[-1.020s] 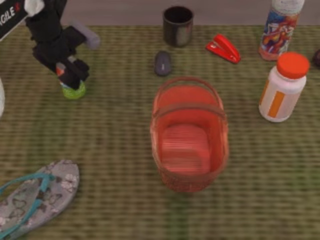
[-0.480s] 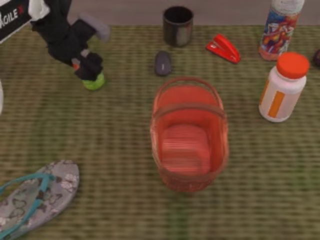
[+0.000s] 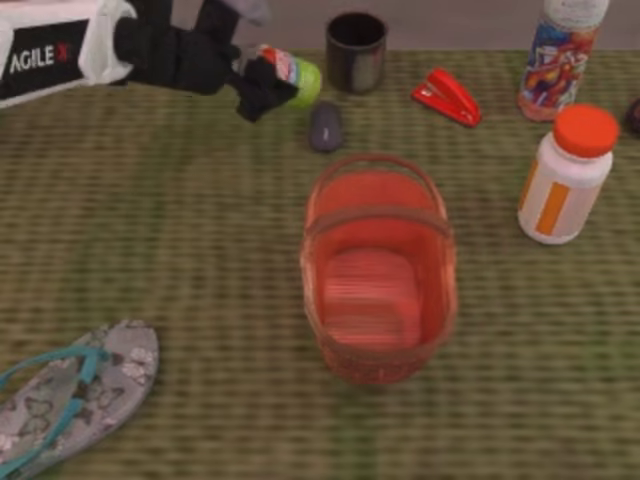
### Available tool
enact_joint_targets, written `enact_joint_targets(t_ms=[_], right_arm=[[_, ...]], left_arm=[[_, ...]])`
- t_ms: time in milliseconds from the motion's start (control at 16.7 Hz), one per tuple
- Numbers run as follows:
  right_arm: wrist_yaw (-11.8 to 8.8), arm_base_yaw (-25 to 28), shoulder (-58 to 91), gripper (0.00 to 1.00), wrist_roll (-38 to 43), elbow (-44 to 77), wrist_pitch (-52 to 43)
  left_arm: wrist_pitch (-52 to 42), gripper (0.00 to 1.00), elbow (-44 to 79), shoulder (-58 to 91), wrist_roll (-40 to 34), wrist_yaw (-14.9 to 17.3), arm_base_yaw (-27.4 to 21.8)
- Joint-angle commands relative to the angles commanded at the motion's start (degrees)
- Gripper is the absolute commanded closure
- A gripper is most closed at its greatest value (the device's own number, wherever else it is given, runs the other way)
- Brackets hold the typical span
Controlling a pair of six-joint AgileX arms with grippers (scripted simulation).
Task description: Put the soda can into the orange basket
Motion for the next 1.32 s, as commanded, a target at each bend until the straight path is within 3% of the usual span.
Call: enact_joint_targets(t_ms=[360, 660, 840, 1320], right_arm=[[0.0, 0.0, 0.0, 0.0, 0.0, 0.0, 0.0], [0.0, 0.0, 0.0, 0.0, 0.0, 0.0, 0.0], [0.0, 0.0, 0.0, 0.0, 0.0, 0.0, 0.0], [0.0, 0.0, 0.0, 0.0, 0.0, 0.0, 0.0]], left_arm=[[36.0, 1.0, -19.56, -9.87, -11.62, 20.34, -3.44], [54.41, 1.0, -30.93, -17.06, -17.97, 32.1, -5.38], [58.19, 1.0, -33.48, -18.93, -19.31, 34.87, -5.85], [60.48, 1.0, -33.8, -16.54, -19.23, 34.99, -5.41]])
